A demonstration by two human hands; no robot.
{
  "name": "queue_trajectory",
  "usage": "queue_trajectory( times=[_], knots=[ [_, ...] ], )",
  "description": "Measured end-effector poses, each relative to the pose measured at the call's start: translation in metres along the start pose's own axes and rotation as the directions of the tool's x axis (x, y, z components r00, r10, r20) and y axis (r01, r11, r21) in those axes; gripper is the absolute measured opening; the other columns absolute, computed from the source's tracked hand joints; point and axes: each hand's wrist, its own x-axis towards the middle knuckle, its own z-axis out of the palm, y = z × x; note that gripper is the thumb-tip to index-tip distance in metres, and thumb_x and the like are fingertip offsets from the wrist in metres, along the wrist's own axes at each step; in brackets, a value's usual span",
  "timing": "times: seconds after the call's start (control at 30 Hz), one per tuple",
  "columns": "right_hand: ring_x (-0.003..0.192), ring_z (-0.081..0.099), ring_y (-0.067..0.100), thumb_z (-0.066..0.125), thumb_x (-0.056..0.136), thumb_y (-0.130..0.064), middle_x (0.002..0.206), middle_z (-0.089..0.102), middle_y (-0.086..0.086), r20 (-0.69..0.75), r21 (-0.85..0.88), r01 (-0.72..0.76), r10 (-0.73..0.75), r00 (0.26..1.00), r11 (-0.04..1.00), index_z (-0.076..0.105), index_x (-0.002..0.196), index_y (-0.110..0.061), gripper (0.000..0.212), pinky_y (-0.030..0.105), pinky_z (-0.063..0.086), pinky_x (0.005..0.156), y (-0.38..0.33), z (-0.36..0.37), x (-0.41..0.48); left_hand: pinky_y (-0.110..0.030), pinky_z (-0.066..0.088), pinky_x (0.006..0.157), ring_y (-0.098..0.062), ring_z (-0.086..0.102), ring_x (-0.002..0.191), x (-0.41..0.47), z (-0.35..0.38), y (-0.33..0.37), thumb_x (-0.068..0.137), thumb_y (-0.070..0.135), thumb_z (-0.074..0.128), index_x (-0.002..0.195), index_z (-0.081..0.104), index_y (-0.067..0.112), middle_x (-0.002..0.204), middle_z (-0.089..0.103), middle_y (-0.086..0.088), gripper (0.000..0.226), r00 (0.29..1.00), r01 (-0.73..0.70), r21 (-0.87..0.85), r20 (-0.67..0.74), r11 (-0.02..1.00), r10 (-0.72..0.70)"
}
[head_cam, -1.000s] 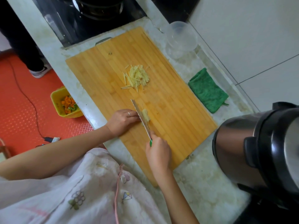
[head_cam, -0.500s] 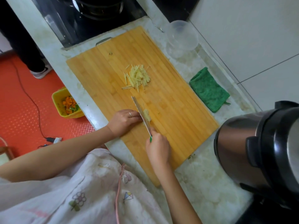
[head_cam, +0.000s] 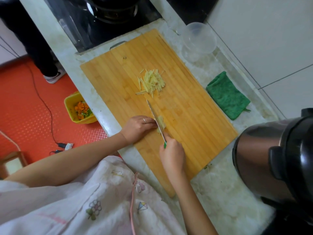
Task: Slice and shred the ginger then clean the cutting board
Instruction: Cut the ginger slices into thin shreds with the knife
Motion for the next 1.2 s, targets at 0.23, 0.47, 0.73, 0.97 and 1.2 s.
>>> queue_trajectory(
  times=[0.23, 0.47, 0.73, 0.97, 1.2],
  knots=[
    [0.097, 0.062, 0.030, 0.046, 0.095, -0.017, 0.105, 0.069, 0.012, -0.025, 0.003, 0.045, -0.044, 0.999, 0.999, 0.046, 0.140, -0.022, 0.045, 0.030, 0.033, 0.063, 0.012, -0.002, -0.012, -0.026, 0.046, 0.070, -0.024, 0.069, 0.078, 0.002, 0.001, -0.002, 0.101, 0.024, 0.042, 0.086, 0.075, 0.006, 0.093, 0.073, -0.008, 0.040, 1.000, -0.005, 0.015, -0.025, 1.000, 0.005],
    [0.103, 0.061, 0.031, 0.045, 0.095, -0.017, 0.108, 0.067, 0.012, -0.011, -0.079, 0.029, -0.030, 0.999, 0.996, 0.041, 0.141, -0.025, 0.047, 0.036, 0.045, 0.074, 0.001, 0.001, -0.004, -0.027, 0.053, 0.063, -0.025, 0.070, 0.077, 0.001, 0.000, 0.000, 0.102, 0.024, 0.040, 0.088, 0.075, 0.007, 0.095, 0.073, -0.007, 0.042, 1.000, 0.004, 0.003, -0.015, 1.000, -0.004],
    [0.100, 0.062, 0.030, 0.044, 0.095, -0.016, 0.105, 0.068, 0.012, -0.009, -0.092, 0.028, -0.029, 1.000, 0.995, 0.044, 0.139, -0.023, 0.044, 0.035, 0.042, 0.068, 0.006, 0.000, -0.014, -0.027, 0.050, 0.065, -0.025, 0.069, 0.076, 0.002, -0.001, 0.001, 0.102, 0.024, 0.041, 0.086, 0.075, 0.007, 0.093, 0.073, -0.006, 0.041, 1.000, 0.002, 0.004, -0.015, 1.000, -0.002],
    [0.098, 0.062, 0.030, 0.044, 0.098, -0.021, 0.104, 0.068, 0.011, -0.021, -0.047, 0.034, -0.035, 0.999, 0.998, 0.052, 0.133, -0.024, 0.036, 0.035, 0.044, 0.069, 0.004, -0.004, -0.009, -0.028, 0.055, 0.062, -0.025, 0.069, 0.077, 0.000, 0.002, 0.000, 0.101, 0.023, 0.043, 0.089, 0.075, 0.006, 0.095, 0.073, -0.007, 0.038, 1.000, 0.009, -0.012, -0.004, 1.000, -0.009],
    [0.098, 0.063, 0.030, 0.046, 0.096, -0.018, 0.104, 0.068, 0.011, -0.012, -0.065, 0.039, -0.040, 0.999, 0.997, 0.048, 0.136, -0.025, 0.041, 0.036, 0.044, 0.070, 0.009, -0.002, -0.016, -0.028, 0.050, 0.061, -0.027, 0.067, 0.074, 0.003, -0.001, 0.002, 0.102, 0.022, 0.041, 0.086, 0.074, 0.005, 0.090, 0.072, -0.008, 0.040, 1.000, -0.011, 0.011, -0.022, 1.000, 0.011]
  ],
)
